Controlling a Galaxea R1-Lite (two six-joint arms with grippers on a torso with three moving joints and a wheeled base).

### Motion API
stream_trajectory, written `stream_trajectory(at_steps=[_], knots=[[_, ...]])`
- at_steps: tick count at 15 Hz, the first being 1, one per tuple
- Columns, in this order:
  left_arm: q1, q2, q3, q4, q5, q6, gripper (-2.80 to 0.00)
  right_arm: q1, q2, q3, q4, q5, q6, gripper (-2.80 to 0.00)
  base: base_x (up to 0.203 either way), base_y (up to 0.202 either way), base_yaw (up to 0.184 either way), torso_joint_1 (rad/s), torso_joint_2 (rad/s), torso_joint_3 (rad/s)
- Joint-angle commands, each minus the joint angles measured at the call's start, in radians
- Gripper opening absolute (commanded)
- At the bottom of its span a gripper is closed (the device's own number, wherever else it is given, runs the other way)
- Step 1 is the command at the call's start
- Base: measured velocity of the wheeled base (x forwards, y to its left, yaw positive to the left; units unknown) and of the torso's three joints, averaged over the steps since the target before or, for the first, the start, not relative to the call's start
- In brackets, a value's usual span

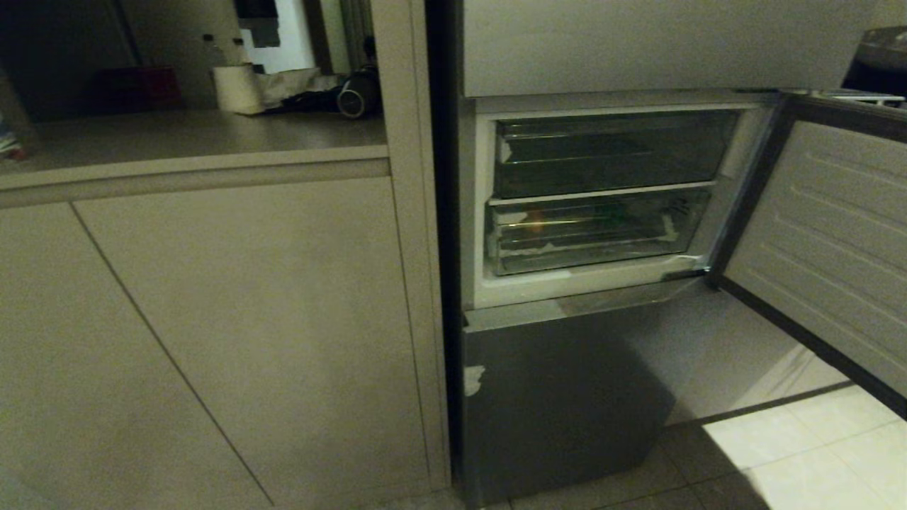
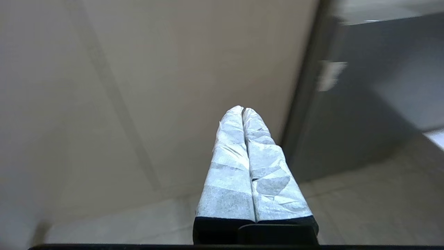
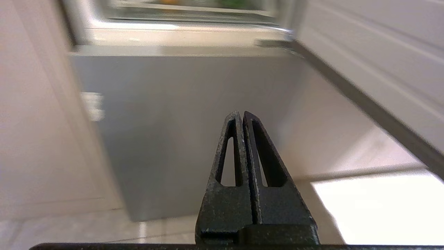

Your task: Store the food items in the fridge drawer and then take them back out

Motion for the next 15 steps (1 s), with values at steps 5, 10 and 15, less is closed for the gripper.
stream_trajectory(at_steps=[5, 10, 15], knots=[[0.0, 0.0, 0.0, 0.001, 0.0, 0.0, -2.8, 0.0, 0.001, 0.031, -0.001, -0.001, 0.004, -2.8, 0.0, 0.008, -0.178, 0.003, 0.0, 0.002], [-0.001, 0.0, 0.0, 0.001, 0.0, 0.0, -2.8, 0.0, 0.002, 0.031, -0.003, -0.001, 0.01, -2.8, 0.0, 0.008, -0.175, 0.004, 0.0, 0.001], [0.0, 0.0, 0.0, 0.001, 0.0, 0.0, -2.8, 0.0, 0.002, 0.031, -0.004, -0.001, 0.023, -2.8, 0.0, 0.004, -0.113, 0.003, 0.0, 0.003]])
